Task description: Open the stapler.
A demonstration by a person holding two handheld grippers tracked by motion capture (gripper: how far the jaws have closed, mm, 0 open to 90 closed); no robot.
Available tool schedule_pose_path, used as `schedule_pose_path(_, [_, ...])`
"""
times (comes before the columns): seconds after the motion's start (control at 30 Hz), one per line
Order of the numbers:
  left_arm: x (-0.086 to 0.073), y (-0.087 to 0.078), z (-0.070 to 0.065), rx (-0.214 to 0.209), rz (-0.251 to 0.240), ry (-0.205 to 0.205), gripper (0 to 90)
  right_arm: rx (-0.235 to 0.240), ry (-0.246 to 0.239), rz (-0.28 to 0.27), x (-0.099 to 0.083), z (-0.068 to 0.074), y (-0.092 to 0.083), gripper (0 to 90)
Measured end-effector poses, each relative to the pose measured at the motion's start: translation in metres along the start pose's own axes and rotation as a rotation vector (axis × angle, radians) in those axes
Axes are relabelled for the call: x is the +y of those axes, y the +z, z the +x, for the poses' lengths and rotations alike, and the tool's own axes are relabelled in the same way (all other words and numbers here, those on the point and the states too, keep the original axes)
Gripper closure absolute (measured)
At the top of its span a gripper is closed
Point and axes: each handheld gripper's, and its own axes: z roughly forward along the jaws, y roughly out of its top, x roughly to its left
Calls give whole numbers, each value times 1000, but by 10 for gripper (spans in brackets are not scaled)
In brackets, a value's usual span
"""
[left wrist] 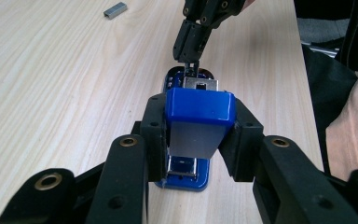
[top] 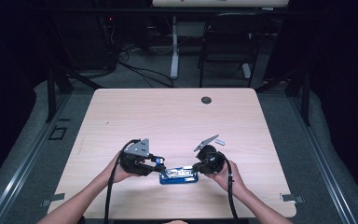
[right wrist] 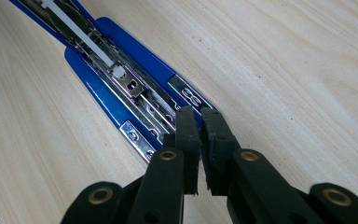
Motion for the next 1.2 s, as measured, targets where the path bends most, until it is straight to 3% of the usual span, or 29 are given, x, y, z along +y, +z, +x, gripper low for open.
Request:
schedule_pose_path(0.77, [-12, -7, 3, -10, 6, -25, 658, 0, -2, 16, 2, -1, 0, 867])
schedule_pose_path(1.2, [-21, -13, 4, -7, 47, -31, 655, -3, -4, 17, 2, 0, 0, 867])
